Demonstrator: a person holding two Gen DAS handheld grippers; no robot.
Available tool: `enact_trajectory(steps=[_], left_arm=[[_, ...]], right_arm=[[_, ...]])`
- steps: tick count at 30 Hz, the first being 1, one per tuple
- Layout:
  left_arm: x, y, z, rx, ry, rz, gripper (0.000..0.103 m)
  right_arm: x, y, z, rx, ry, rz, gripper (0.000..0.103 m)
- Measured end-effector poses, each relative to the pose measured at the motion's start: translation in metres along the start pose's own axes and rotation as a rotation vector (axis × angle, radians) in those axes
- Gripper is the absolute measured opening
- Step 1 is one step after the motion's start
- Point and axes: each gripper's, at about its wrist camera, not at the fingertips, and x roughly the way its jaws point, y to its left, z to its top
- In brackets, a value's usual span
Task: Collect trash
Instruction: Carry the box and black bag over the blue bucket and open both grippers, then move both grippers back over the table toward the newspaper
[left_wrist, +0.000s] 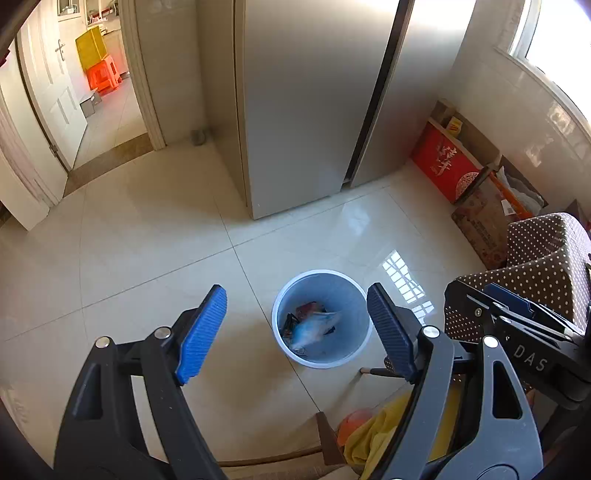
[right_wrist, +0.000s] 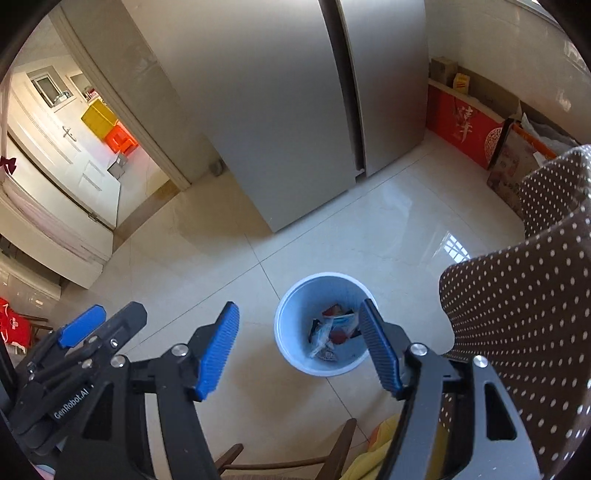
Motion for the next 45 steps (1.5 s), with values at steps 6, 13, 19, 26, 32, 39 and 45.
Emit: enact_trajectory(steps=[6, 13, 19, 26, 32, 39, 45], left_arm=[[-0.007, -0.009, -0.008, 0.023, -0.006, -0.014, 0.077], [-0.023, -0.033, -0.018, 0.063, -0.028, -0.041, 0.077], [-0.039, -0.065, -0.028, 0.131, -0.049, -0.084, 0.077], [-0.058, -0.117, -0.036, 0.240, -0.071, -0.158, 0.077], [-0.072, -0.170, -0.044, 0.340, -0.078, -0.228, 0.077], [-0.087, -0.230, -0.066, 0.451, -0.063, -0.316, 0.078], [-0.092, -0.274, -0.086, 0.538, -0.038, -0.378, 0.078]], right_arm=[[-0.022, -0.005, -0.009, 0.007, -0.023, 0.018, 0.066], [-0.062, -0.018, -0.019, 0.029, -0.089, 0.022, 0.066], [-0.108, -0.030, -0.031, 0.044, -0.181, 0.011, 0.070], [-0.161, -0.074, -0.049, 0.103, -0.300, -0.086, 0.078], [-0.199, -0.136, -0.073, 0.225, -0.365, -0.173, 0.083], [-0.241, -0.214, -0.114, 0.405, -0.440, -0.254, 0.084], [-0.265, -0.262, -0.143, 0.519, -0.500, -0.224, 0.084]])
